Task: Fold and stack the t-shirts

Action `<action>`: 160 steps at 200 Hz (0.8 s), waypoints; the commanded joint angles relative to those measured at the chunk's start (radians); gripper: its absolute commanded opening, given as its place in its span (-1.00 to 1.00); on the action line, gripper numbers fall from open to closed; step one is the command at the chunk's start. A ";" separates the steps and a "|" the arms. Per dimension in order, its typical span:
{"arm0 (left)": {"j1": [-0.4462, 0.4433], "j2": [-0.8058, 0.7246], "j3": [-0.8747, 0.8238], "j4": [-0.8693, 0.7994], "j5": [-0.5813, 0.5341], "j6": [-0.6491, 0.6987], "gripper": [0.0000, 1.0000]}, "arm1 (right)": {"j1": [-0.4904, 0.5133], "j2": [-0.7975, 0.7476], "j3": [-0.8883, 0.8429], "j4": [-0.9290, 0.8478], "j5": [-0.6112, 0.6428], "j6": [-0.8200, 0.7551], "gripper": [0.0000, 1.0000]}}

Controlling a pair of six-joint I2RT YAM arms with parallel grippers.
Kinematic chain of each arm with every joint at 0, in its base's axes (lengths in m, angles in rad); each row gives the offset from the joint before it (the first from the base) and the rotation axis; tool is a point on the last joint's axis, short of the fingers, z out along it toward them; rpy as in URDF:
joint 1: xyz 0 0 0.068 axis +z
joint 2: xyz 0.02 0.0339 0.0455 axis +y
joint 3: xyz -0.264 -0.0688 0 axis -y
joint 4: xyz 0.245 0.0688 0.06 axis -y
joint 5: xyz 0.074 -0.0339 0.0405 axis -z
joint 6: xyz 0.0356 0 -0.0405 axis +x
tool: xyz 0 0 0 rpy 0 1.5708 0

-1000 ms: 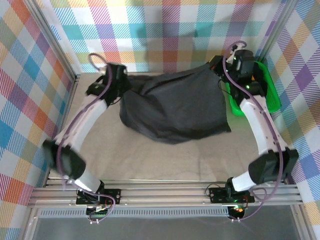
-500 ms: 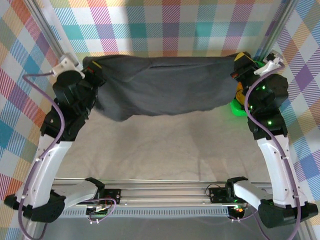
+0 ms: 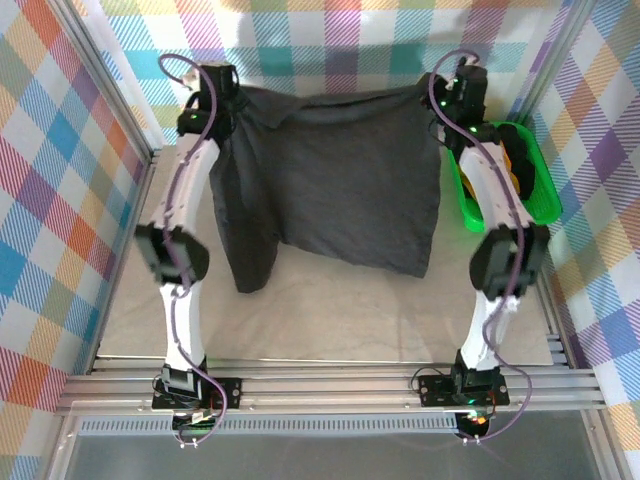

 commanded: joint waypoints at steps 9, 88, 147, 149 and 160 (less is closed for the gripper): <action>0.017 0.136 0.236 -0.361 0.103 0.016 0.48 | -0.021 0.088 0.074 -0.202 -0.117 0.031 0.21; 0.006 -0.608 -1.211 -0.273 0.098 -0.091 0.20 | 0.113 -0.392 -0.747 -0.192 -0.085 0.227 0.14; 0.101 -0.609 -1.488 -0.149 0.316 -0.078 0.09 | 0.160 -0.626 -1.031 -0.549 -0.229 0.353 -0.01; 0.102 -0.606 -1.490 -0.143 0.320 -0.077 0.09 | 0.160 -0.629 -1.036 -0.557 -0.235 0.354 -0.01; 0.101 -0.590 -1.488 -0.120 0.331 -0.075 0.11 | 0.160 -0.636 -1.064 -0.607 -0.297 0.376 0.04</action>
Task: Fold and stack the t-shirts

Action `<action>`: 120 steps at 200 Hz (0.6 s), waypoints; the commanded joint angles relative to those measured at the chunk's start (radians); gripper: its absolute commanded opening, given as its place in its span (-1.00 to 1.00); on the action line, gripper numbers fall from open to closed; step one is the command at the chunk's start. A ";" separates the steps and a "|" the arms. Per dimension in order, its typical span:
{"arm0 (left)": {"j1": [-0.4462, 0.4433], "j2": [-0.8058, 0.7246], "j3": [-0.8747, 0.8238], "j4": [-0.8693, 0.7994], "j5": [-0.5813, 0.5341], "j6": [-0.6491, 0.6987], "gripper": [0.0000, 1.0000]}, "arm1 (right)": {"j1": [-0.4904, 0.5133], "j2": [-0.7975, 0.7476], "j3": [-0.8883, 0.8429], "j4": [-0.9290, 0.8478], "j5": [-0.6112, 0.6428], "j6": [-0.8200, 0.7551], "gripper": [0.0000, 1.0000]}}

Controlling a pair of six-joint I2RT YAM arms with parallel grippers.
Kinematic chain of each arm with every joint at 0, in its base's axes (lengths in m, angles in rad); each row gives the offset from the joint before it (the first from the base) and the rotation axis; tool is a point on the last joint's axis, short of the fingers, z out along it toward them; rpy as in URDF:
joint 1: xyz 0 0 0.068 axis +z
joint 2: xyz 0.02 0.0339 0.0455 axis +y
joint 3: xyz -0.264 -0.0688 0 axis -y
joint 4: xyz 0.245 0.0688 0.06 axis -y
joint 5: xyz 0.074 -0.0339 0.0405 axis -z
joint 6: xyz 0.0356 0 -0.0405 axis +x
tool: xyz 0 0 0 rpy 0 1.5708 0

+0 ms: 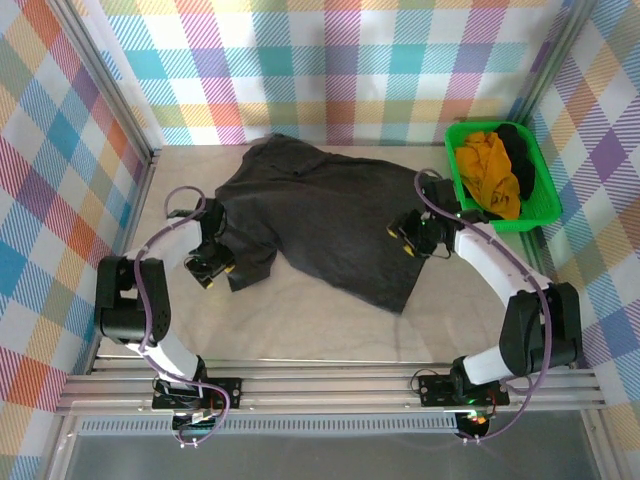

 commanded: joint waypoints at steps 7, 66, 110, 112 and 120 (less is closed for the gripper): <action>0.011 0.033 -0.002 0.099 0.094 0.001 0.12 | -0.004 -0.032 -0.072 -0.228 -0.166 0.092 0.05; 0.011 0.069 0.056 0.092 0.103 0.048 0.06 | -0.003 -0.114 -0.273 -0.261 -0.272 0.368 0.07; 0.006 0.028 0.078 0.064 0.089 0.063 0.05 | 0.015 -0.185 -0.398 -0.212 -0.279 0.506 0.08; 0.006 0.028 0.078 0.064 0.090 0.063 0.05 | 0.015 -0.183 -0.402 -0.207 -0.280 0.508 0.08; 0.003 0.030 0.081 0.065 0.095 0.063 0.05 | 0.016 -0.175 -0.415 -0.177 -0.275 0.512 0.08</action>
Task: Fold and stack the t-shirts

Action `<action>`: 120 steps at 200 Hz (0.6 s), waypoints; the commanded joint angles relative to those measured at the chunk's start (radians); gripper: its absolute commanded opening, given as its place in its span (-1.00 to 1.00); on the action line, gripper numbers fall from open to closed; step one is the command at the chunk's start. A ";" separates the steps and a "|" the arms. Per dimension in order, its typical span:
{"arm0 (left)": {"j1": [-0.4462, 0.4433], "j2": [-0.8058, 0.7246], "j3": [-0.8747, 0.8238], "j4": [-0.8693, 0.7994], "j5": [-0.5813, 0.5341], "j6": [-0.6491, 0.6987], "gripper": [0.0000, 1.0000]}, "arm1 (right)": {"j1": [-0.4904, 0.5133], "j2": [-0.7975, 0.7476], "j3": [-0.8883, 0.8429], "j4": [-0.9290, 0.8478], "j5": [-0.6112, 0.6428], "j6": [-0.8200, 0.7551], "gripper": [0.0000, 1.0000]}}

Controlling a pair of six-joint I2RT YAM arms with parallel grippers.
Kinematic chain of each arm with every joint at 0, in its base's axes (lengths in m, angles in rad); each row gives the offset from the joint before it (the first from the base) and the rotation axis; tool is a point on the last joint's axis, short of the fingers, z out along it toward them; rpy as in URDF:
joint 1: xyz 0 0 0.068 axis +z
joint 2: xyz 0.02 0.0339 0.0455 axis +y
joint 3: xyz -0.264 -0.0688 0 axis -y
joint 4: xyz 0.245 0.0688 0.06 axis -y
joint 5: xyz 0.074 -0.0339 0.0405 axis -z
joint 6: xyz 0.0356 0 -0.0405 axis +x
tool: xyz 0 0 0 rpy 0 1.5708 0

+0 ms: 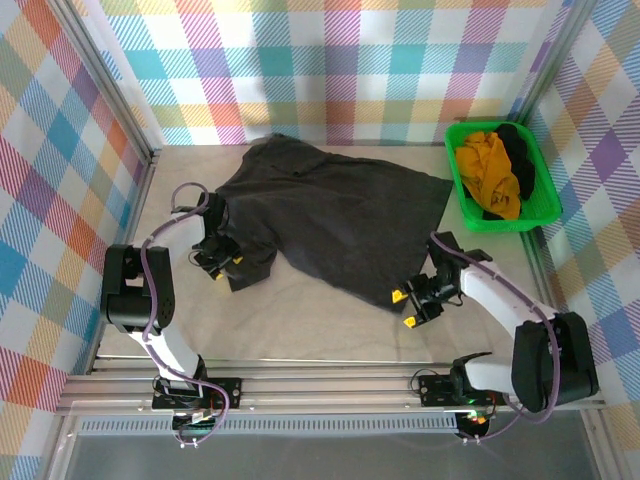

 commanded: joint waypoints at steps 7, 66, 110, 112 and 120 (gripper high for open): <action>-0.003 -0.034 0.028 -0.028 0.007 0.022 0.05 | 0.009 0.016 -0.055 0.076 -0.010 0.104 0.07; -0.024 -0.037 0.068 -0.029 0.014 0.024 0.04 | -0.009 0.129 0.035 0.161 0.148 -0.084 -0.21; -0.039 -0.063 0.081 -0.020 0.060 0.024 0.06 | -0.026 0.179 0.040 0.184 0.162 -0.161 -0.24; -0.040 -0.064 0.082 -0.019 0.065 0.024 0.06 | -0.027 0.181 0.040 0.183 0.162 -0.164 -0.24; -0.047 -0.066 0.089 -0.012 0.082 0.022 0.07 | -0.032 0.182 0.046 0.175 0.164 -0.176 -0.24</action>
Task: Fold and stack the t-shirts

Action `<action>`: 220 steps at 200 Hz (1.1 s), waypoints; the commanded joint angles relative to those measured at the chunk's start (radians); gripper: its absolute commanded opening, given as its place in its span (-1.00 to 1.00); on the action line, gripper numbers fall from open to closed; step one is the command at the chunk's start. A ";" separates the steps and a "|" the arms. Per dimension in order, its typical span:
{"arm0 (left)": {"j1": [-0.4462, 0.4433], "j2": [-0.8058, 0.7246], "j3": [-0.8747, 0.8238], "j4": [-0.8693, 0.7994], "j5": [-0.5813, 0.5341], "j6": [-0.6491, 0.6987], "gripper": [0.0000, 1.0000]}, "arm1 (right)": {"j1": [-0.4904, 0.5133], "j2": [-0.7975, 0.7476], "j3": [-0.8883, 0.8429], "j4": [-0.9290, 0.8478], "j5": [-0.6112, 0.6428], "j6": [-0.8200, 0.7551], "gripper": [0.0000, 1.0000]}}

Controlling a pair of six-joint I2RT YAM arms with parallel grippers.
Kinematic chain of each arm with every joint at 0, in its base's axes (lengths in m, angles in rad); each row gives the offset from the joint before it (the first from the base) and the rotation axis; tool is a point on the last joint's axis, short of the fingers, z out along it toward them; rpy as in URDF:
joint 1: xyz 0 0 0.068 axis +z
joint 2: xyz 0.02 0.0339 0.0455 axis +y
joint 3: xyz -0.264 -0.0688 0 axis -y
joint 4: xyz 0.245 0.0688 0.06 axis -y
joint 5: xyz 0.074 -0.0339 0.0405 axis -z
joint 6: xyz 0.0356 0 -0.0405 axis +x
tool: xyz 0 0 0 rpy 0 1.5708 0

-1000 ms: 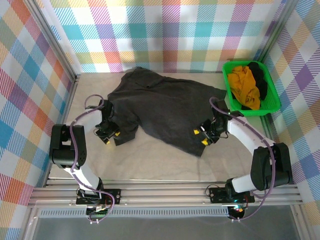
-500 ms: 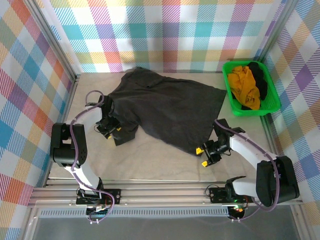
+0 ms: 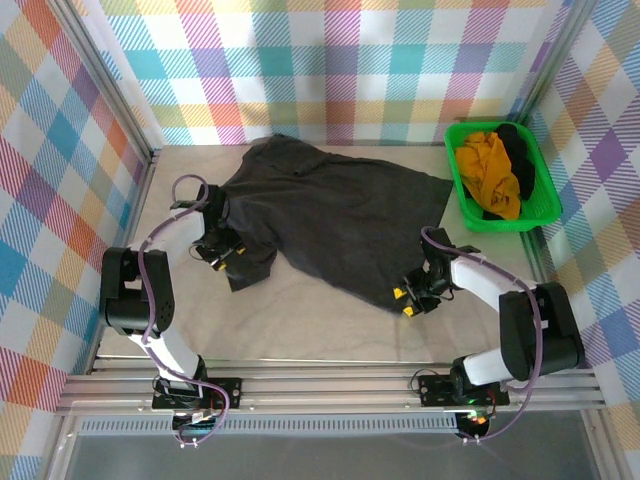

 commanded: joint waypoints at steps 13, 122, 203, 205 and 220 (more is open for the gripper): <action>-0.038 -0.046 0.051 -0.005 0.072 0.006 0.08 | -0.018 0.005 0.026 -0.014 0.032 -0.081 -0.24; -0.097 -0.084 0.037 0.017 0.091 -0.023 0.08 | -0.048 -0.025 0.083 -0.041 0.092 -0.102 -1.00; -0.110 -0.103 0.017 0.011 0.099 -0.029 0.07 | -0.178 -0.034 0.115 -0.266 0.125 -0.246 -1.00; -0.110 -0.105 0.017 0.011 0.099 -0.028 0.06 | -0.182 -0.036 0.114 -0.271 0.126 -0.250 -1.00; -0.113 -0.110 0.006 0.011 0.099 -0.032 0.07 | -0.210 -0.045 0.093 -0.292 0.135 -0.272 -1.00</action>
